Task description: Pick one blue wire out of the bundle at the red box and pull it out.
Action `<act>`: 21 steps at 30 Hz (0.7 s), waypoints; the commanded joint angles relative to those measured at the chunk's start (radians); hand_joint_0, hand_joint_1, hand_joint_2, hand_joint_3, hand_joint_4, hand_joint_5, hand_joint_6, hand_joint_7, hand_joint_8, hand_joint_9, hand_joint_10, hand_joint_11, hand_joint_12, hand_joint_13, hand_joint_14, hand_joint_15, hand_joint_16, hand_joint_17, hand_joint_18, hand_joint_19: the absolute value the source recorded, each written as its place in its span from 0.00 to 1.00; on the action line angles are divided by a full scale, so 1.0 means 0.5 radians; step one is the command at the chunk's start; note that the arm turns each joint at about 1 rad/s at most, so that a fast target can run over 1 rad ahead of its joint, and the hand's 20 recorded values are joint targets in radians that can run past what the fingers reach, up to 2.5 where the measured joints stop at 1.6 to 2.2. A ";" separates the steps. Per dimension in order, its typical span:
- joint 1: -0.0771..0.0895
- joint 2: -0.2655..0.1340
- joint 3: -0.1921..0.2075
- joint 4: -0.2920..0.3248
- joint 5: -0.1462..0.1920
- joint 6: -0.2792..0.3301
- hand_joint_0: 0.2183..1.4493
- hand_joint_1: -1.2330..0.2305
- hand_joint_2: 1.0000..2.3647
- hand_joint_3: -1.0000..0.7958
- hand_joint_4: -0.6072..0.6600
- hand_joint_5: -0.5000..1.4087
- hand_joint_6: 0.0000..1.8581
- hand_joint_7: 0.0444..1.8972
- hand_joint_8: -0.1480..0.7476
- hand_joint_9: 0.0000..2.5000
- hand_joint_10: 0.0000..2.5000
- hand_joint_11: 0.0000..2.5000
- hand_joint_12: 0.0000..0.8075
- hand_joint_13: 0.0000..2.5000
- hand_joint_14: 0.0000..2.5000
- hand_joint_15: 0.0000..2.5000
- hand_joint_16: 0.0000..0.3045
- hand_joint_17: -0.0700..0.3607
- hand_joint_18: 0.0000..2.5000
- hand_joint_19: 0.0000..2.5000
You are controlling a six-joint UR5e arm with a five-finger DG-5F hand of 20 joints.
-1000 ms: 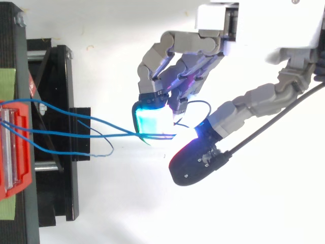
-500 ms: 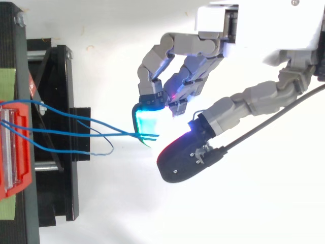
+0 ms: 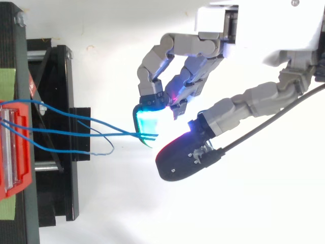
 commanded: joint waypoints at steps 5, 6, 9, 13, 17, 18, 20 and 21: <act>0.004 0.000 0.000 0.002 0.002 0.021 0.35 0.30 0.01 0.42 0.52 0.17 0.52 0.53 0.53 0.38 0.01 0.24 0.53 0.36 0.01 0.21 0.18 0.45 0.32 0.20; 0.004 0.000 0.000 0.002 0.002 0.027 0.36 0.29 0.01 0.42 0.52 0.17 0.52 0.53 0.53 0.38 0.01 0.24 0.53 0.36 0.01 0.21 0.18 0.45 0.32 0.20; 0.007 0.000 0.000 -0.001 0.002 0.042 0.38 0.26 0.01 0.41 0.53 0.16 0.52 0.51 0.52 0.37 0.01 0.25 0.53 0.36 0.01 0.21 0.18 0.44 0.32 0.20; 0.007 0.000 0.000 -0.001 -0.020 0.058 0.38 0.26 0.01 0.41 0.52 0.16 0.52 0.53 0.52 0.37 0.01 0.25 0.53 0.36 0.01 0.21 0.18 0.44 0.32 0.20; 0.010 0.000 0.000 0.002 -0.044 0.073 0.39 0.27 0.01 0.41 0.50 0.16 0.52 0.52 0.51 0.37 0.01 0.26 0.53 0.36 0.01 0.20 0.18 0.45 0.32 0.19; 0.010 0.000 0.000 -0.001 -0.044 0.076 0.39 0.27 0.01 0.41 0.49 0.16 0.52 0.52 0.51 0.38 0.01 0.26 0.52 0.36 0.01 0.21 0.18 0.45 0.32 0.19; 0.013 0.003 0.000 -0.001 -0.044 0.079 0.42 0.24 0.01 0.39 0.50 0.15 0.53 0.50 0.50 0.37 0.01 0.27 0.52 0.35 0.01 0.20 0.18 0.44 0.32 0.19; 0.010 0.000 0.000 0.002 -0.048 0.079 0.43 0.24 0.01 0.38 0.50 0.15 0.53 0.50 0.50 0.36 0.01 0.27 0.52 0.35 0.01 0.20 0.18 0.44 0.32 0.18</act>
